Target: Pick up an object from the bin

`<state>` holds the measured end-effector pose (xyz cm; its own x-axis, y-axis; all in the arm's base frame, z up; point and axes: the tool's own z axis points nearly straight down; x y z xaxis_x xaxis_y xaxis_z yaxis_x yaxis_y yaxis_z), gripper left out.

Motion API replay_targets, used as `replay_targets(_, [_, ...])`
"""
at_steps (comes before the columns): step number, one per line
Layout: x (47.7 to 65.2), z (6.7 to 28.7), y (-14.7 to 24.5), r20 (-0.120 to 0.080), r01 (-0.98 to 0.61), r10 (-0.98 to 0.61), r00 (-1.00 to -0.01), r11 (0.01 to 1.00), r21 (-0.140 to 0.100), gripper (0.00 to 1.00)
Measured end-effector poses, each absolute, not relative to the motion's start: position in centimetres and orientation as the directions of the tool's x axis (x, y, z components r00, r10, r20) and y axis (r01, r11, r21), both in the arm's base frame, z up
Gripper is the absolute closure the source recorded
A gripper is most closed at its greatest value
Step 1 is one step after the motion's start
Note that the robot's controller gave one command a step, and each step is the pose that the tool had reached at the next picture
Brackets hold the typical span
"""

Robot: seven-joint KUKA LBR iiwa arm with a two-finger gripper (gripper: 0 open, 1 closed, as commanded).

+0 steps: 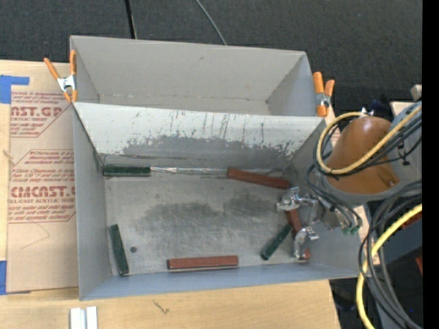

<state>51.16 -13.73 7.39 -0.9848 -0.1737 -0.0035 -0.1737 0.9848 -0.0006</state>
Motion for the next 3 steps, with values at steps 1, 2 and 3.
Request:
replay_targets(1, [50.2, 10.1, -12.0, -0.001, -0.304, -0.304, -0.953, 0.953, 0.0, 0.0])
replay_targets(2, [50.2, 7.1, -12.2, -0.008, -0.224, -0.224, -0.974, 0.974, 0.0, 0.0])
replay_targets(3, [50.9, 7.4, -11.7, -0.012, -0.42, -0.42, -0.908, 0.908, -0.007, 1.0])
